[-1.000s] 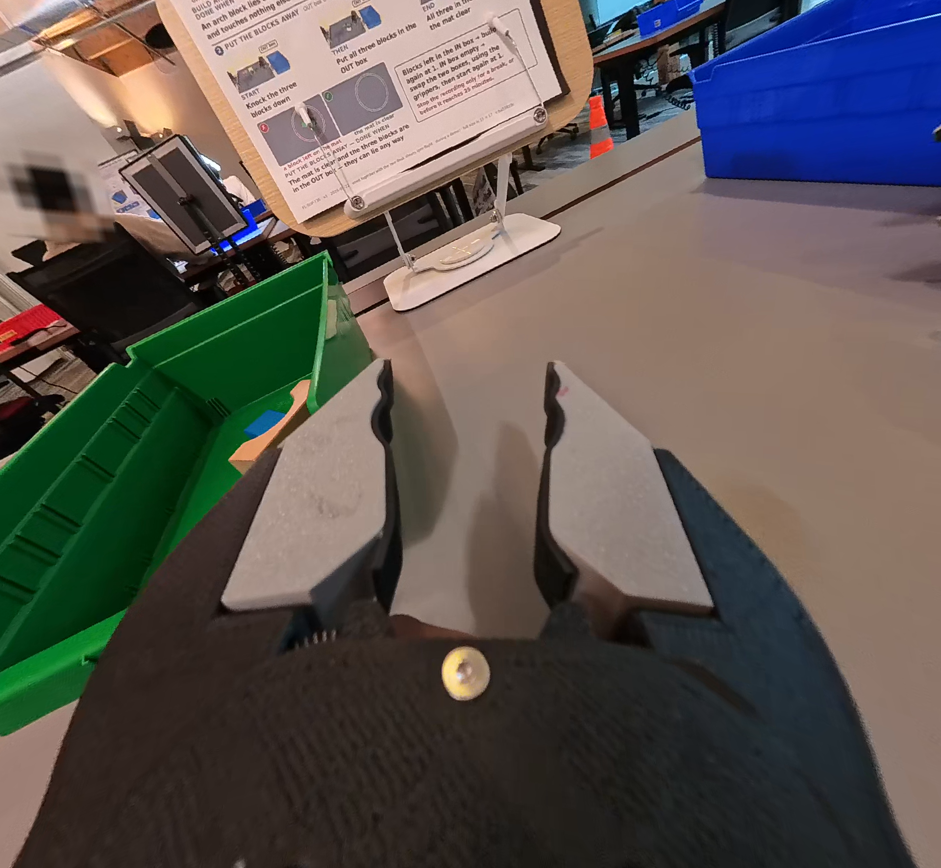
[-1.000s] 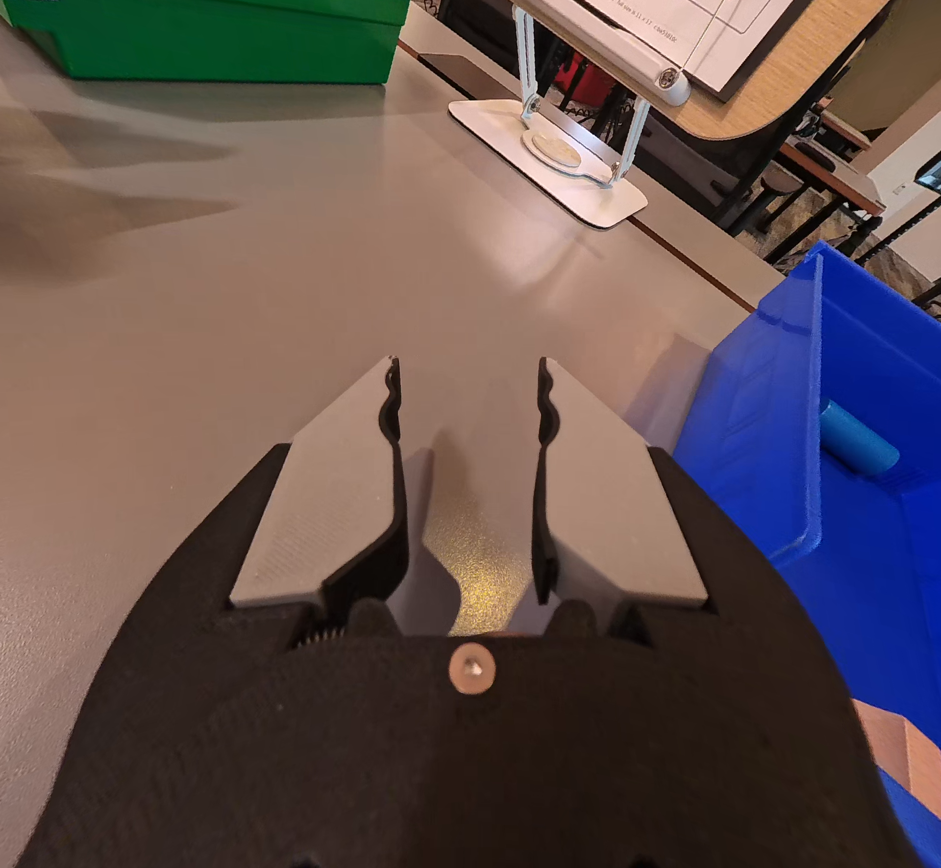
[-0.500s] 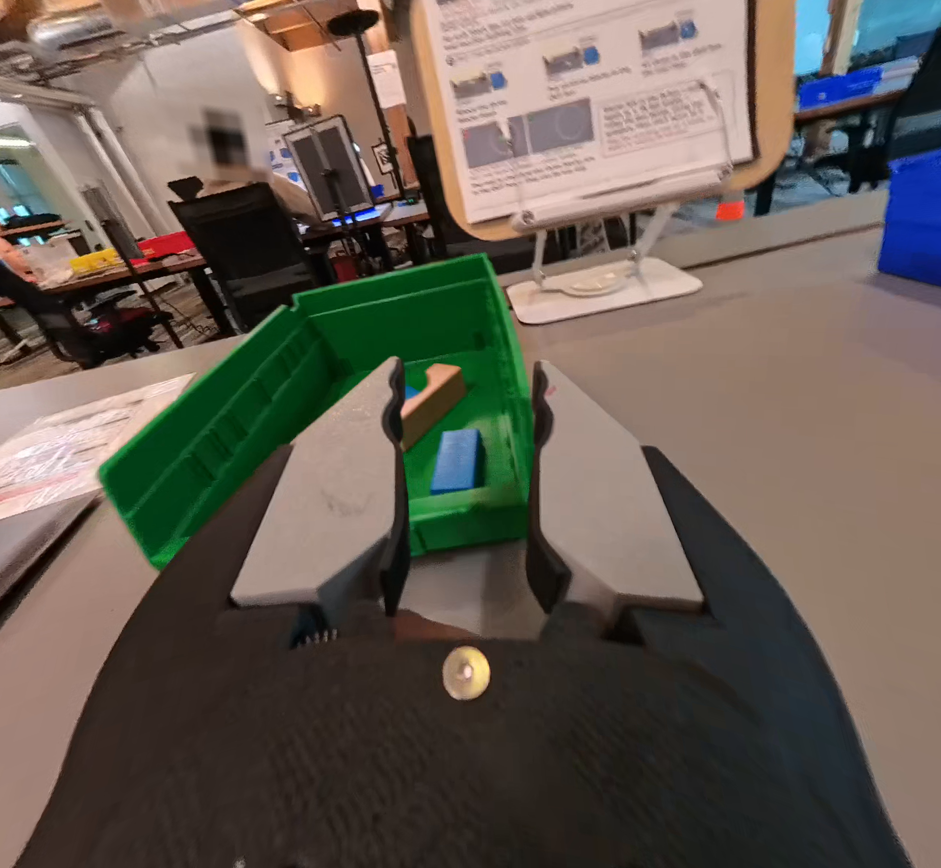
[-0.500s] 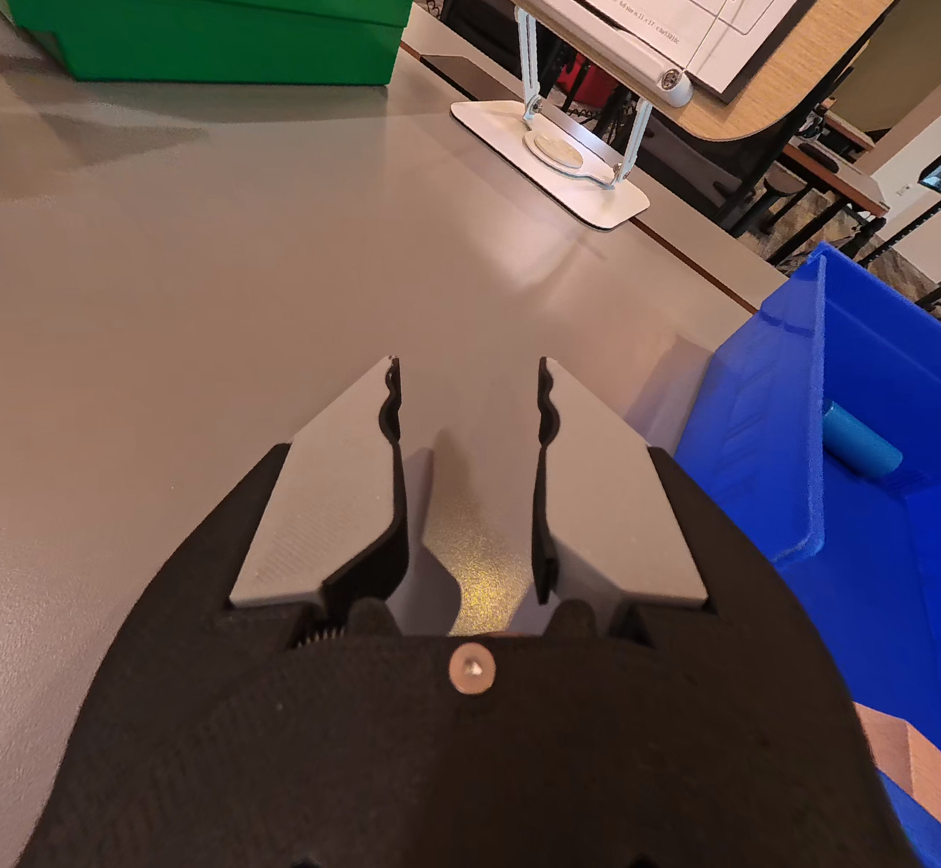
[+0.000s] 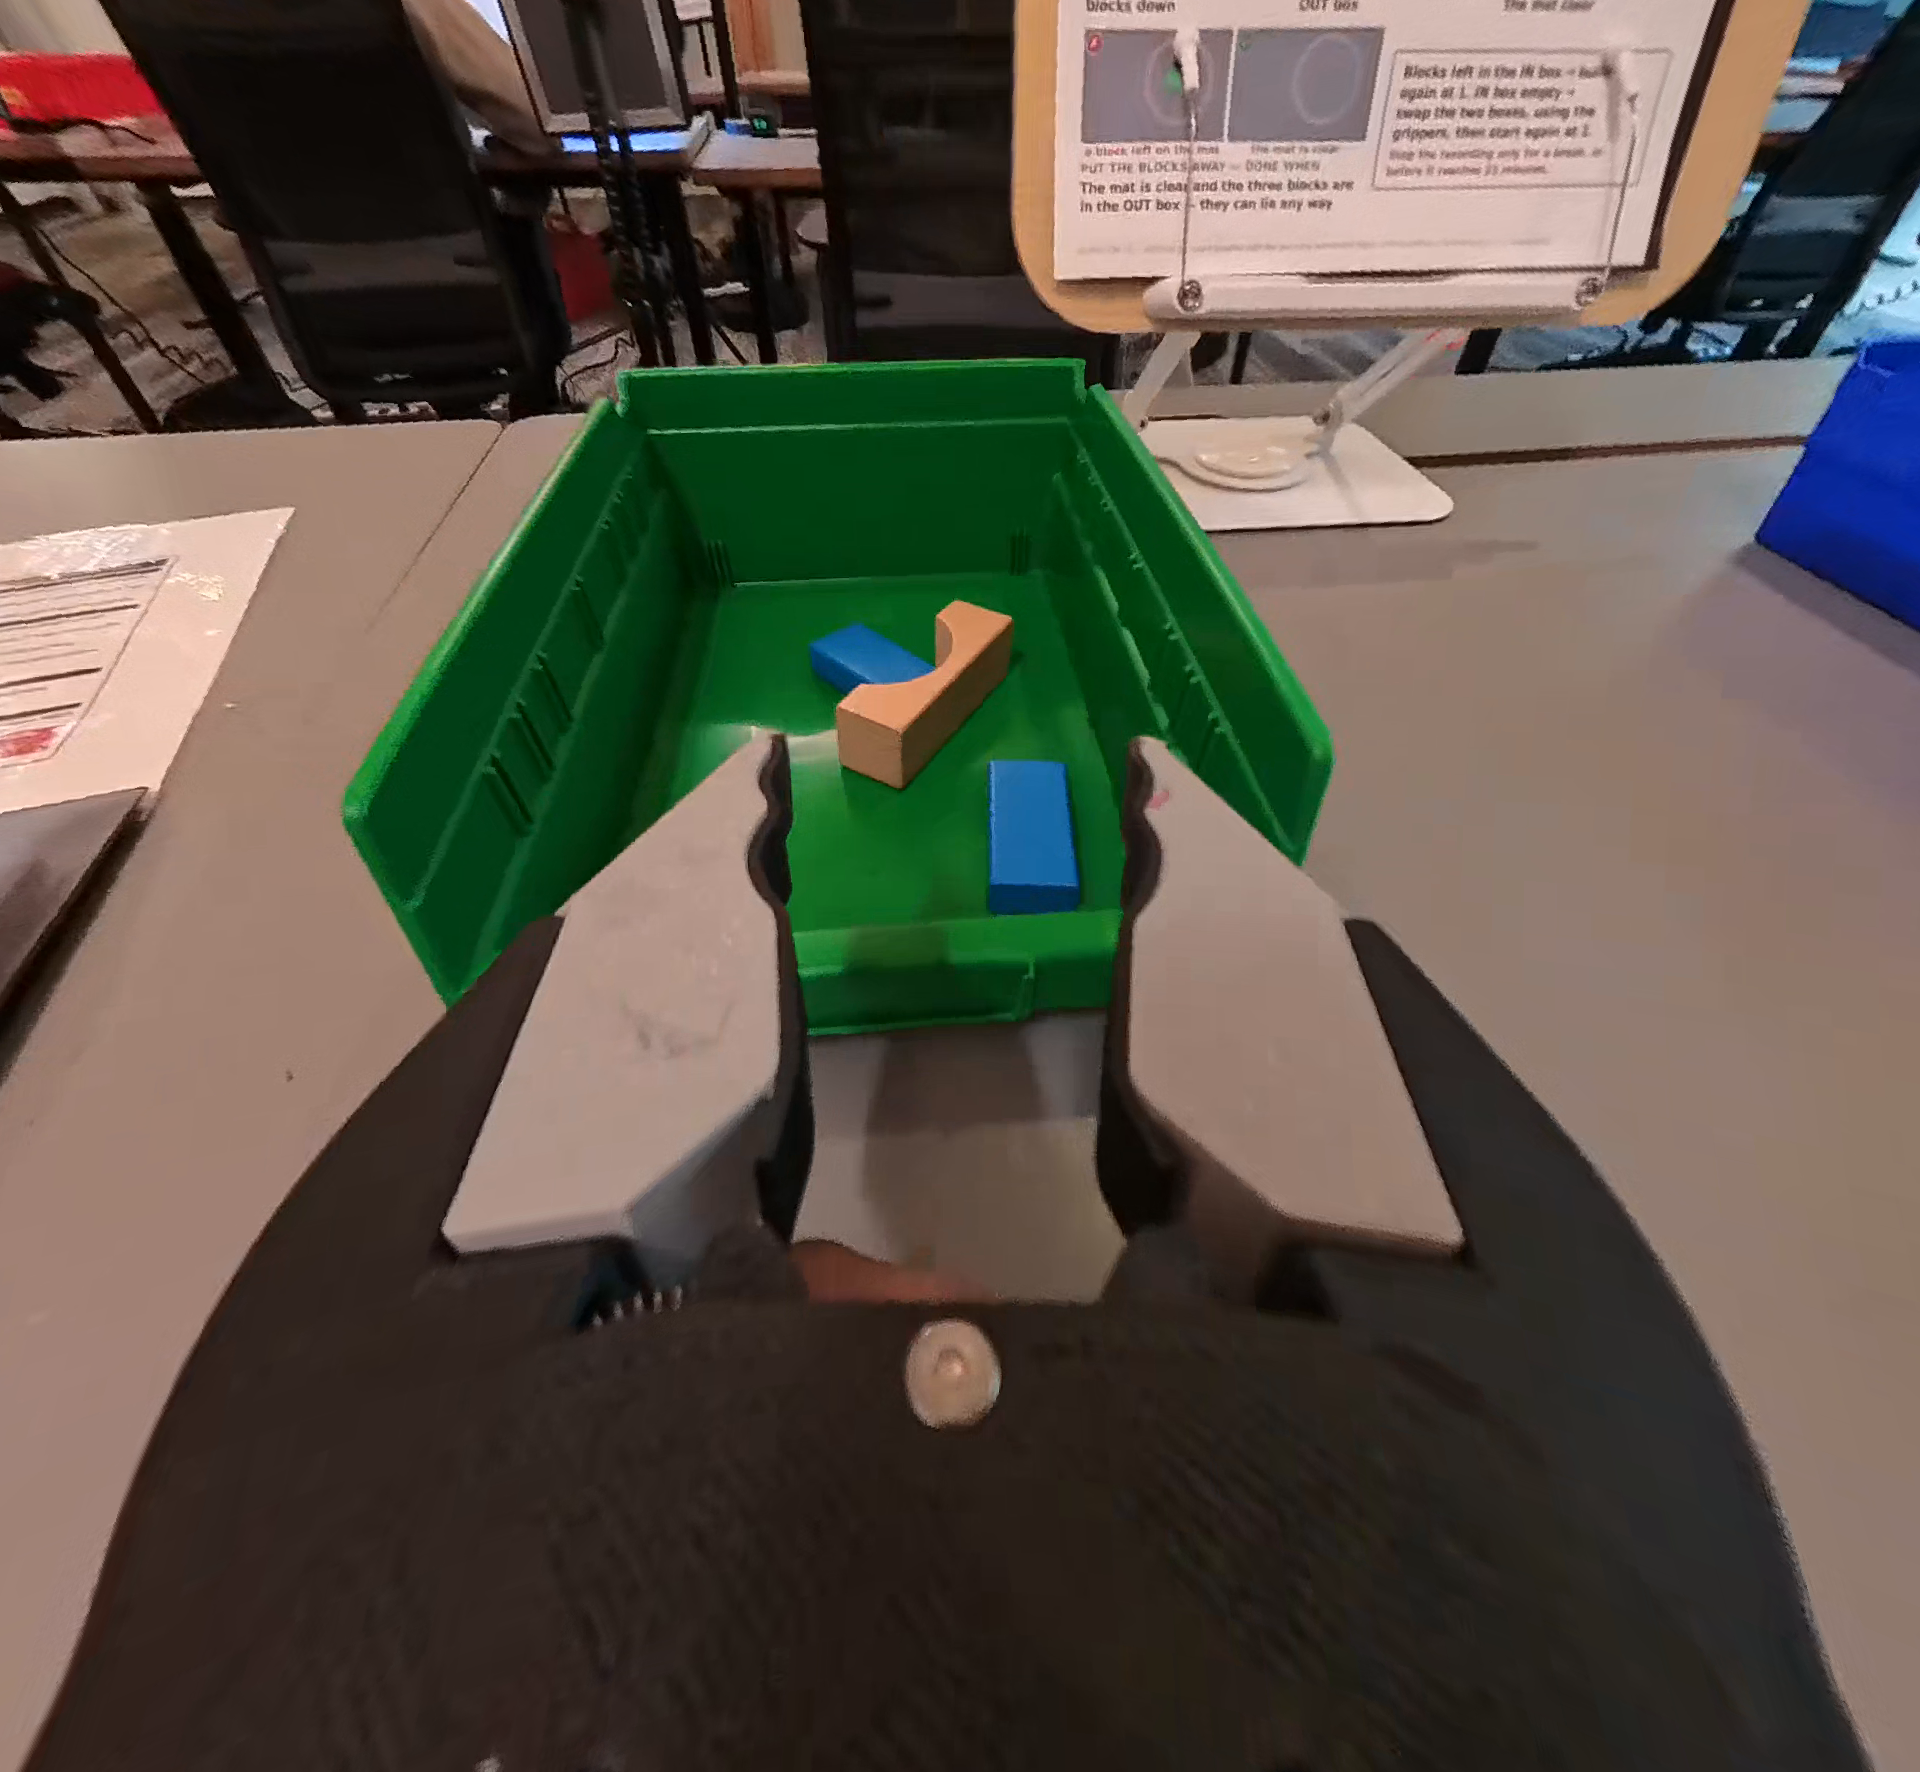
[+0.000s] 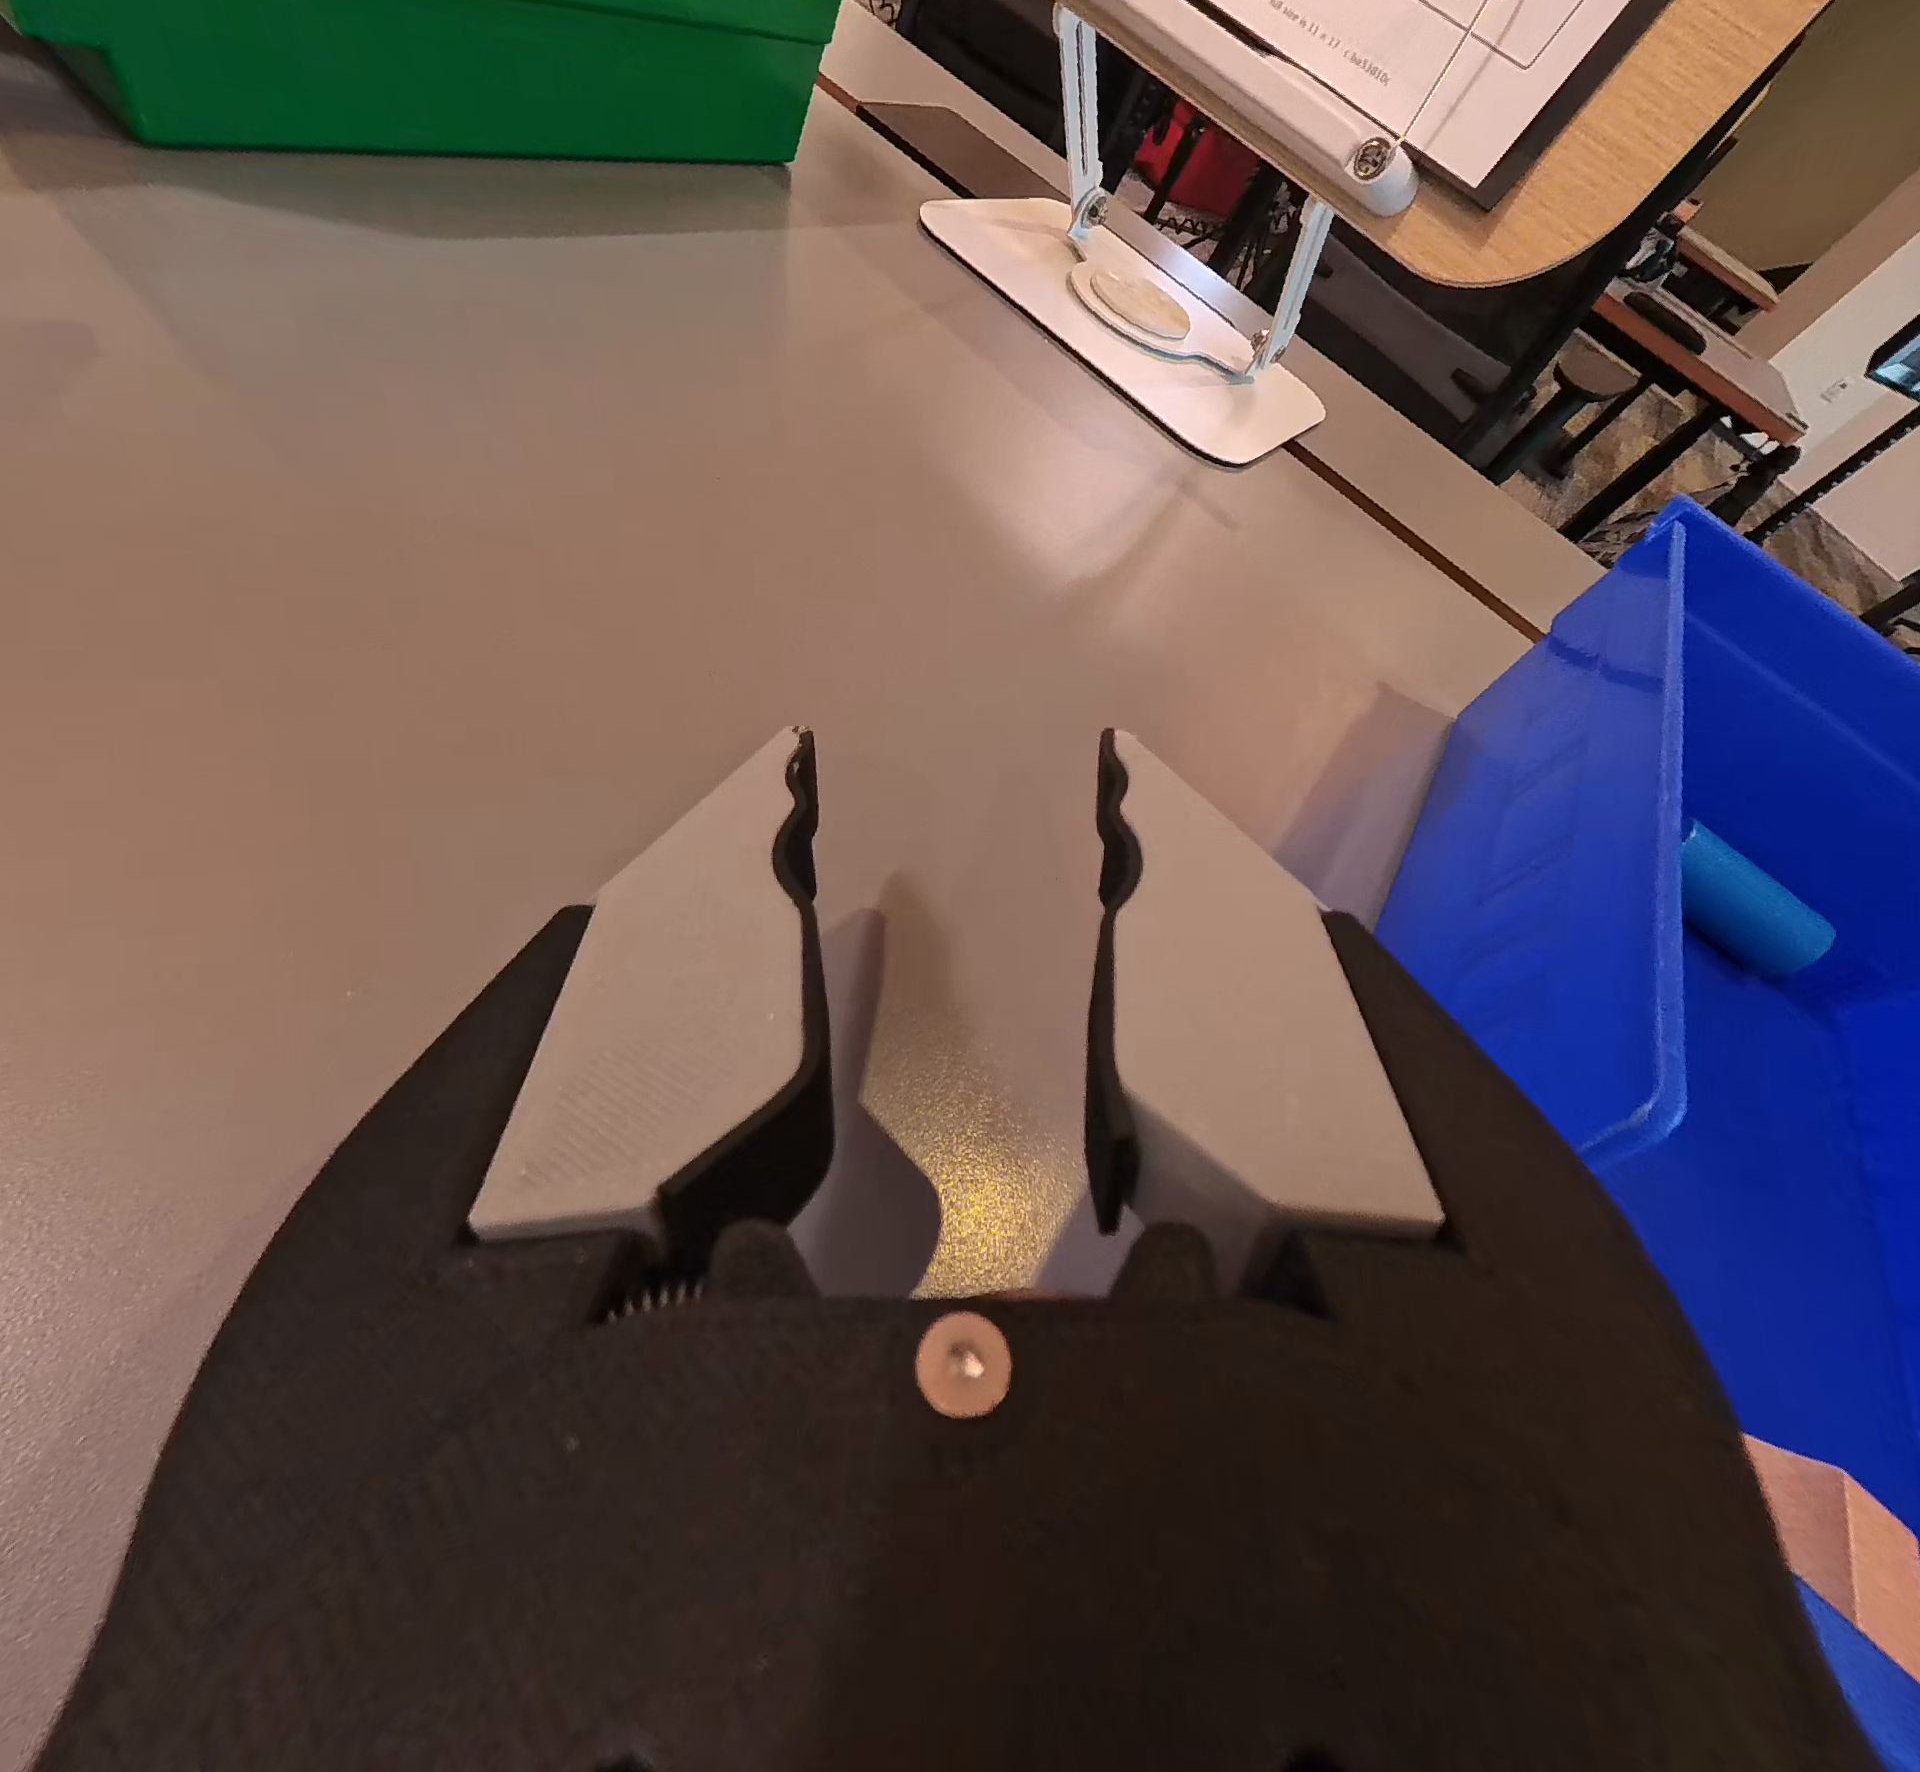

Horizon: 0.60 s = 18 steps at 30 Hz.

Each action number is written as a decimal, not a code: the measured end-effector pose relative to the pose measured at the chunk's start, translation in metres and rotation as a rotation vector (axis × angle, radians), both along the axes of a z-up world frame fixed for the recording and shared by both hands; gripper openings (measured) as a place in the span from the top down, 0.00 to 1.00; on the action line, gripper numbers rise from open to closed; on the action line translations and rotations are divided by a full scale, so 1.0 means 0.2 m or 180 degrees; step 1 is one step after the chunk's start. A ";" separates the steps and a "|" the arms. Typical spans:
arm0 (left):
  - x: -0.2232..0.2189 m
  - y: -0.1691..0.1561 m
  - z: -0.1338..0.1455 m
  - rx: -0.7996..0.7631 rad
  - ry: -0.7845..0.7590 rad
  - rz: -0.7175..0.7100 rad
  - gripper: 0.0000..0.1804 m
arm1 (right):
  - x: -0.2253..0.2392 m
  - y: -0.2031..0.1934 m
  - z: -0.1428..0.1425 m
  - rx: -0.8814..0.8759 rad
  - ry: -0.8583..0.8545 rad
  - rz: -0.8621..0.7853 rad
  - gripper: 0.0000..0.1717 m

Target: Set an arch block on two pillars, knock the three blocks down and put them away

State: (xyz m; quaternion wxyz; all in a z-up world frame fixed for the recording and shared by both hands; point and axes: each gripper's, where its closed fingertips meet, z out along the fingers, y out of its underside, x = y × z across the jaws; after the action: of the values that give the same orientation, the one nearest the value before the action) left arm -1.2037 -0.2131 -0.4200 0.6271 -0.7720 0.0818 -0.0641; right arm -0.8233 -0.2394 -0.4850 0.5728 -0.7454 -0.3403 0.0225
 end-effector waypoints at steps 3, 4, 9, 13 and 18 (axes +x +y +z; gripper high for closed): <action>0.04 0.05 0.02 -0.0024 0.0197 -0.0303 0.70 | 0.00 0.00 0.00 0.0007 0.0015 -0.0007 0.70; 0.07 0.09 0.02 -0.0065 0.0279 -0.0494 0.75 | 0.00 0.00 0.01 0.0005 0.0027 0.0000 0.70; 0.13 0.36 -0.18 -0.0998 0.0772 -0.0878 0.68 | -0.01 -0.01 0.00 0.0024 -0.0036 0.0034 0.70; 0.11 0.54 -0.35 -0.1376 0.1272 -0.0709 0.69 | -0.02 -0.01 -0.01 0.0034 -0.0103 0.0052 0.70; 0.07 0.64 -0.48 -0.1873 0.1618 -0.0540 0.73 | -0.02 -0.02 -0.01 0.0033 -0.0083 0.0076 0.70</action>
State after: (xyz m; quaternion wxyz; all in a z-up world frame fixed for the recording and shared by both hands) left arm -1.1890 -0.0853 -0.5157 0.3313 -0.9005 0.2760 0.0566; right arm -0.8273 -0.2427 -0.4866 0.5719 -0.7386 -0.3567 0.0178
